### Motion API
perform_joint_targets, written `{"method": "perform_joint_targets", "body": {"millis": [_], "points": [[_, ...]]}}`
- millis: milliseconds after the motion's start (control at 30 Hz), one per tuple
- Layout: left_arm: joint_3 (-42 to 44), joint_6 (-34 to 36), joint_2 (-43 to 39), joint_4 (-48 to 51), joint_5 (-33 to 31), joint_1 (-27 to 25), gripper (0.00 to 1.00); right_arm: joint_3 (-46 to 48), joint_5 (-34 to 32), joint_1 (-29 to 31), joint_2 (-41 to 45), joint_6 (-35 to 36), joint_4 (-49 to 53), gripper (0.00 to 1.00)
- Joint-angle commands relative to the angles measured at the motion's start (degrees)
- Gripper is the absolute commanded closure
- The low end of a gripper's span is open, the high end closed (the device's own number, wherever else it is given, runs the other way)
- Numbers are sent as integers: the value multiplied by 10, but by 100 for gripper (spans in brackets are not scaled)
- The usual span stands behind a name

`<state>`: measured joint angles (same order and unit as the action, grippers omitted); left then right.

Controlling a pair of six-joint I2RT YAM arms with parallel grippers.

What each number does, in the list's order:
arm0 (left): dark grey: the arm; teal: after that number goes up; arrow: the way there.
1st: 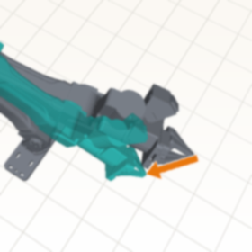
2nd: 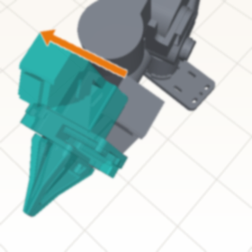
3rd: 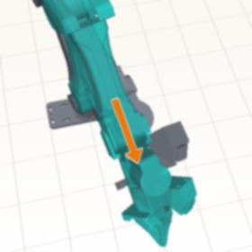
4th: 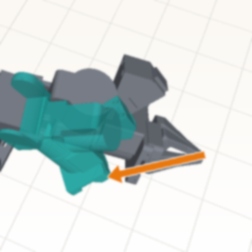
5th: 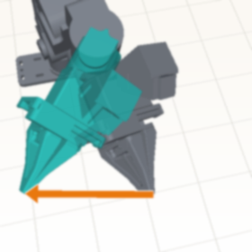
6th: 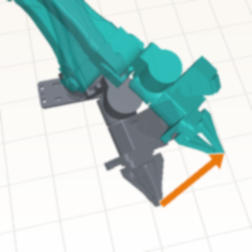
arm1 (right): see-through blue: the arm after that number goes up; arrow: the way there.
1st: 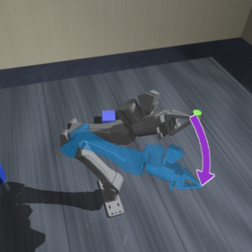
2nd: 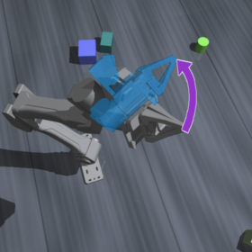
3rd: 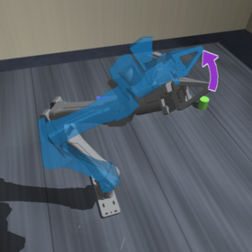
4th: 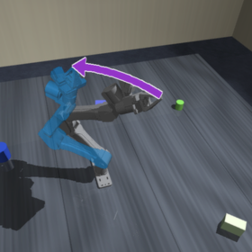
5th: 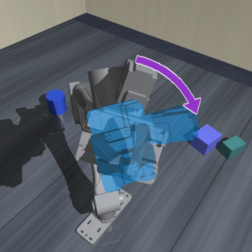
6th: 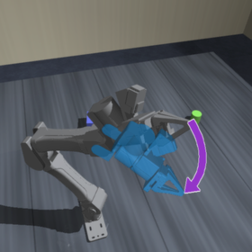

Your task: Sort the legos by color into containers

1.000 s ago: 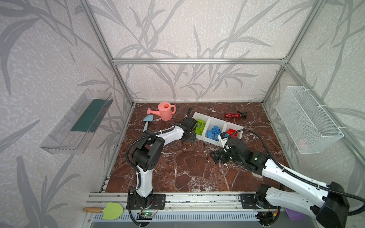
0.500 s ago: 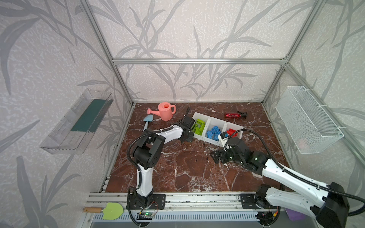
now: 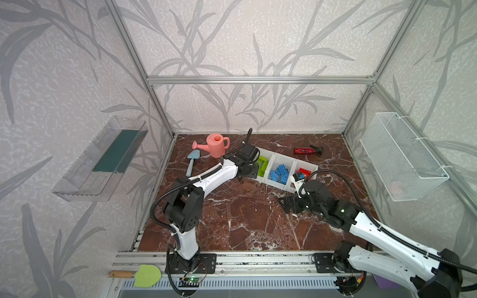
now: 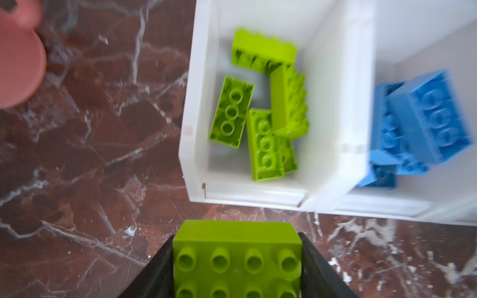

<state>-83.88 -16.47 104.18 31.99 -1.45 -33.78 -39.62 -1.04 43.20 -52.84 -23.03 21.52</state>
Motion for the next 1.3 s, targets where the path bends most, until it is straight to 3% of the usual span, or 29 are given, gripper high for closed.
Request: {"method": "perform_joint_targets", "body": {"millis": [0, 300, 567, 700, 900, 1067, 1267], "points": [[-60, 13, 13, 44, 6, -4, 51, 8, -8, -4, 26, 6, 25, 1], [-238, 37, 155, 112, 19, -2, 52, 29, -29, -10, 99, -2, 70, 1], [-302, 50, 212, 137, 12, -1, 51, 30, -36, -21, 115, 5, 91, 1], [-319, 53, 222, 144, 12, 1, 38, 16, -40, -27, 112, 11, 99, 1], [-328, 43, 208, 143, 3, 1, 23, 1, -63, -30, 110, 19, 112, 1], [-310, 18, 178, 134, 0, 1, 17, 0, -97, -31, 113, 17, 116, 1], [-201, -8, 59, 101, -16, -6, 15, 7, -167, -31, 168, 61, 118, 1]]}}
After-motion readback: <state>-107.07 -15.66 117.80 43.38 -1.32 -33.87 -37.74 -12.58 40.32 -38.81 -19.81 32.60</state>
